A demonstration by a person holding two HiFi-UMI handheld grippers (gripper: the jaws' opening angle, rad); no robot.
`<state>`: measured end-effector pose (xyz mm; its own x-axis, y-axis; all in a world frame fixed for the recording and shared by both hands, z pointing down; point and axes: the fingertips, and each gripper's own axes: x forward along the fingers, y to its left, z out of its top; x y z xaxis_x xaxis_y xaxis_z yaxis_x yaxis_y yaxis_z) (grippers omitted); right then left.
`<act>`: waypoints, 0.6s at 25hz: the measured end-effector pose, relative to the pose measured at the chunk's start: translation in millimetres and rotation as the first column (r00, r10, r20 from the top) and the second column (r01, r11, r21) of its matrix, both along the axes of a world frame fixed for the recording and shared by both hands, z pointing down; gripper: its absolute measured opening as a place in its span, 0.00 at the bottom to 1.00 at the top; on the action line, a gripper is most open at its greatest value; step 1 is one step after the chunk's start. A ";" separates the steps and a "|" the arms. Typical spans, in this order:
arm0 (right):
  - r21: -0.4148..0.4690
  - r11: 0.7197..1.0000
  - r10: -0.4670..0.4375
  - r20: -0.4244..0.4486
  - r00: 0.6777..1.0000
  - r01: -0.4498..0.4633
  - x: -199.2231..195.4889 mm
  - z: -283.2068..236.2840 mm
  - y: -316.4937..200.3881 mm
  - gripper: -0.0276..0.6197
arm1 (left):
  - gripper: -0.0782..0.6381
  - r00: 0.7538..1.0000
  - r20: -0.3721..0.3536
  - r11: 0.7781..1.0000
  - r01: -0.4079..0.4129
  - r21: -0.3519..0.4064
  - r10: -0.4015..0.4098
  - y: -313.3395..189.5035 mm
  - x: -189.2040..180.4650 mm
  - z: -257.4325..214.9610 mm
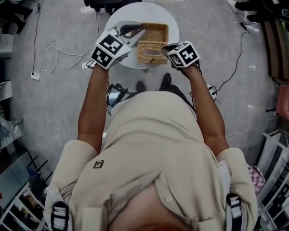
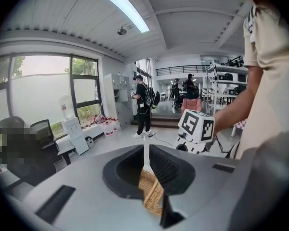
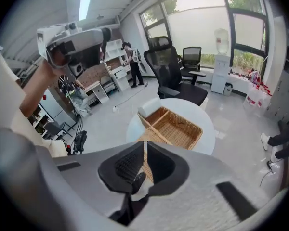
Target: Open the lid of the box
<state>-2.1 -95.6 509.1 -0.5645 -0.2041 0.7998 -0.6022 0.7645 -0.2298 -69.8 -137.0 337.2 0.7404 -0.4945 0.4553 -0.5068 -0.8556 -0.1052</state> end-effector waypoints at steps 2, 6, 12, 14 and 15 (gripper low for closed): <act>0.063 0.998 0.017 0.055 0.998 -0.021 -10.2 -27.7 -11.2 0.04 | 0.16 0.997 -0.068 0.999 0.035 0.002 -0.035 -1.4 -3.2 -25.3; 0.201 0.976 0.039 0.189 0.981 -0.078 -29.4 -94.7 -32.5 0.04 | 0.15 0.976 -0.202 0.996 0.089 0.018 -0.083 -6.6 -11.4 -66.0; 0.411 0.902 -0.014 0.331 0.944 -0.131 -45.2 -201.5 -49.2 0.03 | 0.15 0.908 -0.404 0.989 0.142 0.037 -0.115 -10.8 -26.0 -117.0; 0.465 0.874 -0.042 0.353 0.935 -0.137 -48.0 -234.7 -51.0 0.03 | 0.15 0.883 -0.453 0.987 0.155 0.044 -0.119 -11.3 -29.1 -134.5; 0.489 0.861 -0.056 0.361 0.931 -0.138 -49.0 -250.1 -51.3 0.03 | 0.15 0.875 -0.469 0.986 0.159 0.053 -0.116 -11.4 -29.6 -143.0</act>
